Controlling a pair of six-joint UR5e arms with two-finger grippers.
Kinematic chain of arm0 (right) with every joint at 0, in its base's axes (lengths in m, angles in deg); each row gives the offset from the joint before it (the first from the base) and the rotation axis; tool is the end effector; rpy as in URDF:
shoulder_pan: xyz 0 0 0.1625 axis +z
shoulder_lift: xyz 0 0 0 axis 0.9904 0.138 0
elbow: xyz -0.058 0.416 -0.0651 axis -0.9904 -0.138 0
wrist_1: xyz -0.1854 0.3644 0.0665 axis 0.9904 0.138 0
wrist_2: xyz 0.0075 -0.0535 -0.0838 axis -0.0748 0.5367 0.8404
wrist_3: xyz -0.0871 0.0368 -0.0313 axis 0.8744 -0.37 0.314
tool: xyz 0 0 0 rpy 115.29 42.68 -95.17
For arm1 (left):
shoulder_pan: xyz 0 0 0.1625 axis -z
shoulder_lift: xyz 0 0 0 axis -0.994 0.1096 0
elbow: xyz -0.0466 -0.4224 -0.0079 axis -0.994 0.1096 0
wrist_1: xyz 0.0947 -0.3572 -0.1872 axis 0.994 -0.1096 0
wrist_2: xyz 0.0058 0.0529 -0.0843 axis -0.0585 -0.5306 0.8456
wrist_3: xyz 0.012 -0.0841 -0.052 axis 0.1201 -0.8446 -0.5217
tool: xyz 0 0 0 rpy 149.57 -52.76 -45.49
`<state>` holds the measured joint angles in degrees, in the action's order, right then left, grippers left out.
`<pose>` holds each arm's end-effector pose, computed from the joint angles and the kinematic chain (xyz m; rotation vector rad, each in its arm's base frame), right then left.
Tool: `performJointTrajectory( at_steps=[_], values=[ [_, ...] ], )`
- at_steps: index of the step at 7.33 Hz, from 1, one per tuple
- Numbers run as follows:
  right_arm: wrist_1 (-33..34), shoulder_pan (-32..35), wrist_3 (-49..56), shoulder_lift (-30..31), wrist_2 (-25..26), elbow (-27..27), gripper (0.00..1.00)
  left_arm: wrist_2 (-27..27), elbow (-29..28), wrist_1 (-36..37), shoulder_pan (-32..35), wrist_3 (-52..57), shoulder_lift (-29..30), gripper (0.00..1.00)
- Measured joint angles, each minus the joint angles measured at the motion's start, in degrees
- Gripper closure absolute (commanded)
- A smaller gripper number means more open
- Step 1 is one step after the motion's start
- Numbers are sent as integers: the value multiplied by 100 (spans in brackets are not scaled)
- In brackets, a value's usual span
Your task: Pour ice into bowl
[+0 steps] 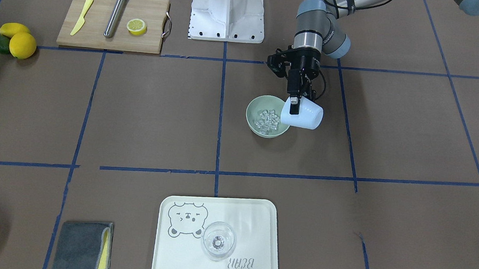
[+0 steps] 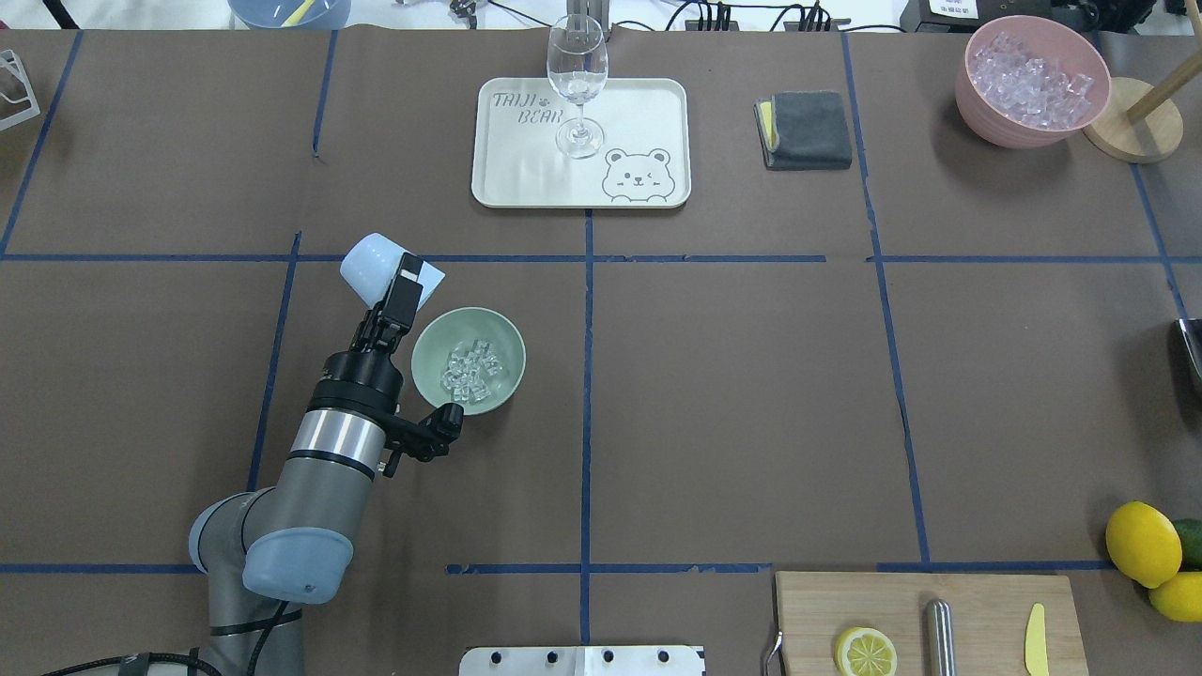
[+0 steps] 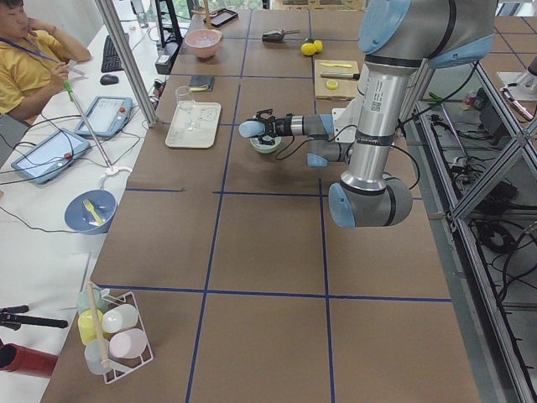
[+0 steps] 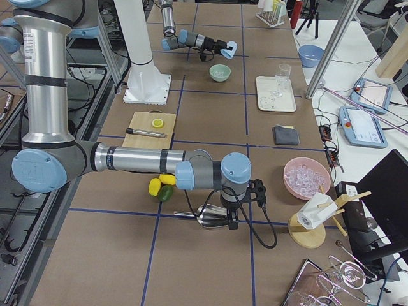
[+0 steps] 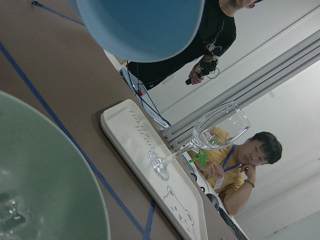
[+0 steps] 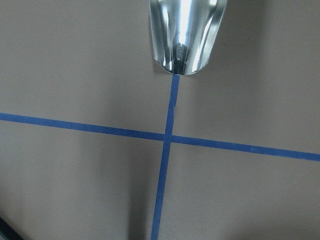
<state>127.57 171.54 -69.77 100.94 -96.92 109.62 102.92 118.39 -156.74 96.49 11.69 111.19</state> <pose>0.0618 -0.4815 0.6613 0.0845 -0.7368 -0.0926 0.5013 -0.3428 0.3257 1.3964 -0.9093 1.2382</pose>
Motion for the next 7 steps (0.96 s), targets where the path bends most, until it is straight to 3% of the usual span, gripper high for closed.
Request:
performJointTrajectory(
  at_steps=[2,4,7],
  values=[
    [0,0,0,9,6,1,0,6,45,-170,1,-29,-7,100],
    [-6,0,0,14,1,4,0,17,67,-889,45,-80,-30,100],
    [-9,0,-4,16,0,5,0,65,75,-1606,72,-1624,-44,100]
  ],
)
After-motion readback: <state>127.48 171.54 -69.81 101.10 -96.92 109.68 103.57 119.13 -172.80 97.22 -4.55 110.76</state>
